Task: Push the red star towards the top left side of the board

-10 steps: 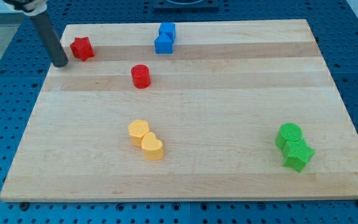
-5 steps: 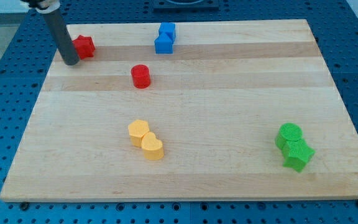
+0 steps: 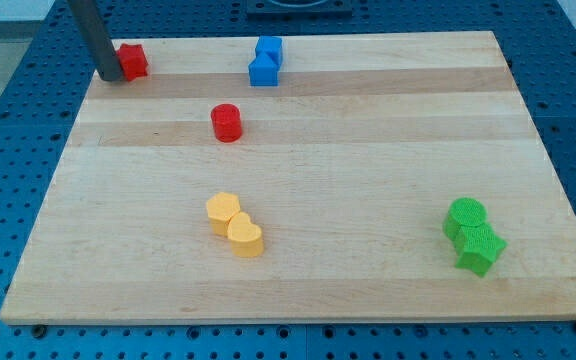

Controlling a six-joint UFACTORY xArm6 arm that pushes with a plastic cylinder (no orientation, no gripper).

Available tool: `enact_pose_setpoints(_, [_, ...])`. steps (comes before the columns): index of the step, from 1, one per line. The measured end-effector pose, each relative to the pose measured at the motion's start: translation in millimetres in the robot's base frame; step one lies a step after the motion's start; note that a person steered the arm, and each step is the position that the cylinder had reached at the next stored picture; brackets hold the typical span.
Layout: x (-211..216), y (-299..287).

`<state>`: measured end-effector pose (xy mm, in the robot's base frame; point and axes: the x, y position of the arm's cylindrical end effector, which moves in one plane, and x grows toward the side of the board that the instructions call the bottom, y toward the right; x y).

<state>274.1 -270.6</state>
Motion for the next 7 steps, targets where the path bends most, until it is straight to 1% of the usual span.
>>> enact_pose_setpoints(1, [26.1, 11.7])
enact_pose_setpoints(2, [26.5, 26.5])
enact_pose_setpoints(3, [5.0, 28.2])
enact_pose_setpoints(4, [-7.6, 27.8])
enact_pose_setpoints(6, [-8.5, 26.6])
enact_pose_setpoints(7, [-7.3, 69.6])
